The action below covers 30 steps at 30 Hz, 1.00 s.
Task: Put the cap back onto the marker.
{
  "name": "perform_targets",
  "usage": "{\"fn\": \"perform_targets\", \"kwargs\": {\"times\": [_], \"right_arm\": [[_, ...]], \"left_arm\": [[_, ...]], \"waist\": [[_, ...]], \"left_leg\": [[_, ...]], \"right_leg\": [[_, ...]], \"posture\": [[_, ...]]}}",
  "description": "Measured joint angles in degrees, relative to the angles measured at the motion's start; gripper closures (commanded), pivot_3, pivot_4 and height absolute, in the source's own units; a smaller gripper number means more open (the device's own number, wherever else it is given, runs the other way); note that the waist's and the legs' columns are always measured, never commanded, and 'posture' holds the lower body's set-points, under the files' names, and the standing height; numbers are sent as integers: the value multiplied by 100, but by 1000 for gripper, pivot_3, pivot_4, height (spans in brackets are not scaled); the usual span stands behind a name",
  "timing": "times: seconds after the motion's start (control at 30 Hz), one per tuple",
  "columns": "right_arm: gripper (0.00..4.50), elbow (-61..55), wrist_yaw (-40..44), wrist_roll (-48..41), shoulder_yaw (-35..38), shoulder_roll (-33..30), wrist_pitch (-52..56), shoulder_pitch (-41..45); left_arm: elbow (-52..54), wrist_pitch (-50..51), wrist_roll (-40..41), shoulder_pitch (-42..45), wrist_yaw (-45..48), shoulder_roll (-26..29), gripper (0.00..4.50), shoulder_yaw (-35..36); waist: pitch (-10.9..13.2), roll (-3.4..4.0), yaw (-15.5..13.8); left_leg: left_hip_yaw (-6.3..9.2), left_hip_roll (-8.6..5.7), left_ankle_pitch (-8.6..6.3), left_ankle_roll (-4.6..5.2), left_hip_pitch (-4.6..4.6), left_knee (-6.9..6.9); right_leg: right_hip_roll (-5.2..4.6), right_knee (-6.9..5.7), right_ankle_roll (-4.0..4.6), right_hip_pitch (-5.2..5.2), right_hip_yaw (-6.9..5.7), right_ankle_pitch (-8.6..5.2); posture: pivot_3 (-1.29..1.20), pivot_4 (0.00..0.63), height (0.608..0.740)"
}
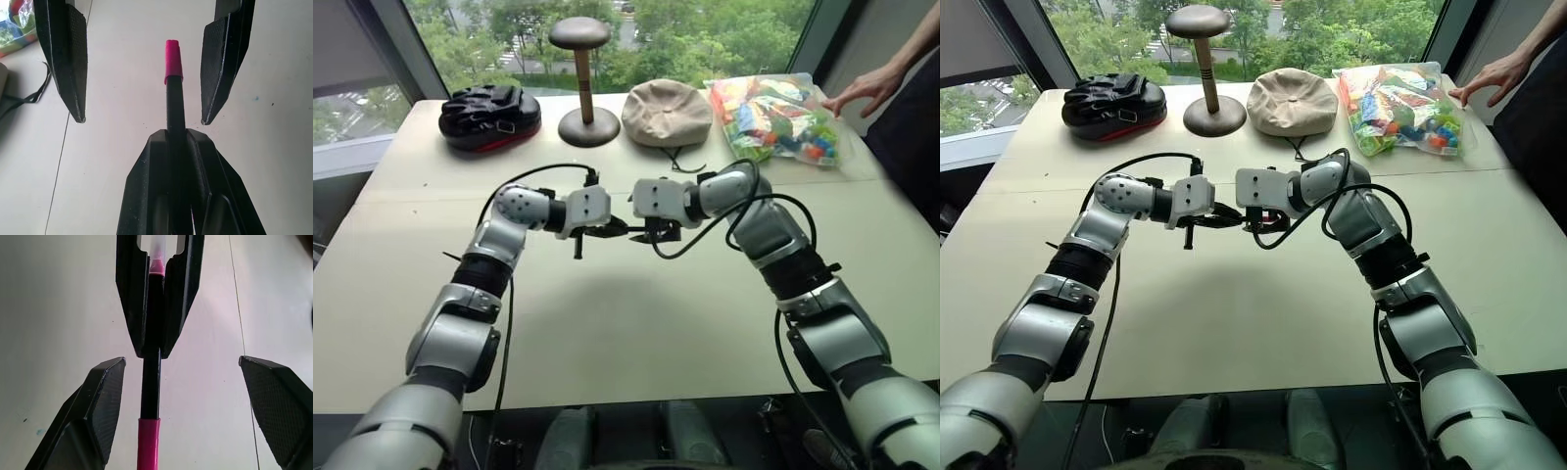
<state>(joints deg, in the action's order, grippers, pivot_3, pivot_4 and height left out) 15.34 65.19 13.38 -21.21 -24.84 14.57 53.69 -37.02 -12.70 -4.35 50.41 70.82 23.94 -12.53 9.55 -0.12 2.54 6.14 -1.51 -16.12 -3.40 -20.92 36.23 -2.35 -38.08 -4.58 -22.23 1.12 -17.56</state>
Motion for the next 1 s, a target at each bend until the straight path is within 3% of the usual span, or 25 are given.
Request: {"fn": "perform_targets", "kwargs": {"times": [0.23,0.43,0.53,0.63,0.73,0.83,1.0], "right_arm": [[673,-707,-58,-1085,965,-97,1415,-102],[673,-1298,-508,-1715,1816,-496,2531,-625],[673,-1374,-924,-1887,2089,-524,2801,-817],[673,-1420,-1249,-1958,2193,-505,2852,-990],[673,-1419,-1487,-2034,2170,-425,2821,-1166],[673,-1397,-1635,-2049,2082,-425,2672,-1383],[673,-1277,-1763,-2083,2048,-465,2478,-1458]], "left_arm": [[596,1227,564,-399,-879,-80,4500,586],[3083,4277,957,-1422,-2630,-183,4500,1470],[4483,6049,915,-1853,-3934,-657,4500,2035],[5448,6905,693,-2203,-4804,-937,4500,2159],[6212,7409,484,-2603,-5420,-1084,4500,2161],[6874,7615,393,-3580,-5640,-976,4500,2006],[6929,7287,385,-4507,-5746,-900,4500,2001]], "waist": [[-2,-2,-14],[-5,-4,-13],[-6,-5,-4],[-8,-7,-21],[-11,-9,-20],[-12,-7,-15],[-12,-9,-104]], "left_leg": [[13,-1,3,-5,-45,19],[13,-1,3,-4,-44,15],[12,0,3,-4,-40,17],[12,0,3,-5,-36,16],[8,0,4,-6,-32,17],[1,0,6,-9,-28,9],[4,-1,22,-17,-30,9]], "right_leg": [[-6,0,1,-26,-3,0],[-7,-1,1,-25,1,0],[-5,-2,1,-22,3,0],[-4,-2,1,-16,3,1],[-4,-2,1,-12,8,1],[-6,2,1,-13,13,1],[-6,11,9,-9,11,5]], "posture": [[0,150,740],[0,150,740],[0,150,740],[0,150,740],[0,150,740],[0,150,740],[0,150,740]]}}
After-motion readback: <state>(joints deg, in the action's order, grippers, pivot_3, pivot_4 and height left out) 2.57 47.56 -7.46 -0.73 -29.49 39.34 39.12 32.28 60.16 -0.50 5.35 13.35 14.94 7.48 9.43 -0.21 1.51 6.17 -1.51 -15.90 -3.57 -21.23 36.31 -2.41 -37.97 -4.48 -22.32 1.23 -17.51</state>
